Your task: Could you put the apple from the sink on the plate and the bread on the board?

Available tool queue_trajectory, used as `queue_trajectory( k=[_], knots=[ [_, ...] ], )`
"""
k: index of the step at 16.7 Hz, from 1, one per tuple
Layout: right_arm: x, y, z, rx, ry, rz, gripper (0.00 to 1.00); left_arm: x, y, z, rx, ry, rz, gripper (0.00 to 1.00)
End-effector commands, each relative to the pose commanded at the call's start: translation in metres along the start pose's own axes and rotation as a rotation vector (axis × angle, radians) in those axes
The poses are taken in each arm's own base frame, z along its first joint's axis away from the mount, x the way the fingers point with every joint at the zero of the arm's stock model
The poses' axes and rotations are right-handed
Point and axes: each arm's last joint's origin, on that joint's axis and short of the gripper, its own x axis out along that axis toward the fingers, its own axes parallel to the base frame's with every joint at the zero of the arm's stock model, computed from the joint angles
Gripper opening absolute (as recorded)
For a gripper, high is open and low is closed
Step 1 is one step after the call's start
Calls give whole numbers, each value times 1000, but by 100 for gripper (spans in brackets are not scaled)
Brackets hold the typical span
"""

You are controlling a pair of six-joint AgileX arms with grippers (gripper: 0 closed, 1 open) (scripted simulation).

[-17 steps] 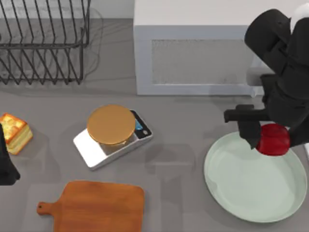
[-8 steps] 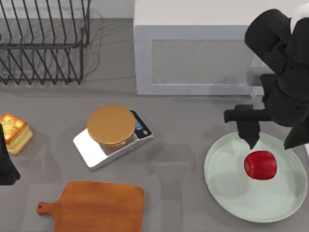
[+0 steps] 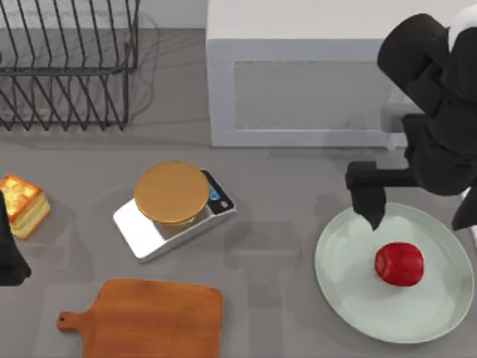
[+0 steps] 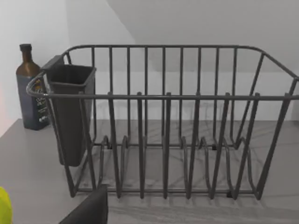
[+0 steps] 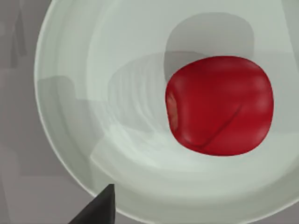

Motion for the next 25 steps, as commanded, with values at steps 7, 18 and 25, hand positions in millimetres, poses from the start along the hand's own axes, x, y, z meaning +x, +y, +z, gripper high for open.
queue_trajectory(
  k=[7, 18, 25],
  knots=[
    [-6, -10, -6, 1, -54, 28, 100, 0, 0, 0, 0, 0, 0, 100],
    [-17, -112, -119, -4, -855, 206, 100, 0, 0, 0, 0, 0, 0, 100],
    [46, -143, -166, -7, -1418, 88, 100, 0, 0, 0, 0, 0, 0, 100]
  ],
)
